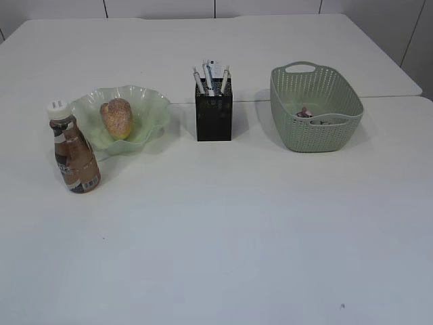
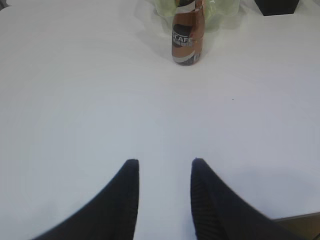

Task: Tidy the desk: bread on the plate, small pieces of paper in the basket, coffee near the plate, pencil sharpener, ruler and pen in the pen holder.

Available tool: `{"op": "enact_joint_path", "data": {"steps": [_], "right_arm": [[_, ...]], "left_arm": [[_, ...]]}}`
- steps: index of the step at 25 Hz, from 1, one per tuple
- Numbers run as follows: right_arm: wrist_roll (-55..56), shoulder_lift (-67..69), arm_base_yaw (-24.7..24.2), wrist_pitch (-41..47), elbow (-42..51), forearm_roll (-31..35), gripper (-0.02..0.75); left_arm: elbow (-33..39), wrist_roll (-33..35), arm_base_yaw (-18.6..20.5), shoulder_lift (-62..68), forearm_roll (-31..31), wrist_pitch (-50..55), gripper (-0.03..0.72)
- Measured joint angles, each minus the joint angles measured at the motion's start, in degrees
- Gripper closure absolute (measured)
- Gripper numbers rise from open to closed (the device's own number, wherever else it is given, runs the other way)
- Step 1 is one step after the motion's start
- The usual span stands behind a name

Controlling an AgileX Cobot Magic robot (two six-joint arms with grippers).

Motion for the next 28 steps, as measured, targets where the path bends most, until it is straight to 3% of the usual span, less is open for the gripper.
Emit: {"op": "enact_joint_path", "data": {"steps": [28], "right_arm": [[0.09,0.0,0.05,0.0,0.0,0.0,0.351]], "left_arm": [[0.0,0.0,0.0,0.0,0.0,0.0,0.449]]}}
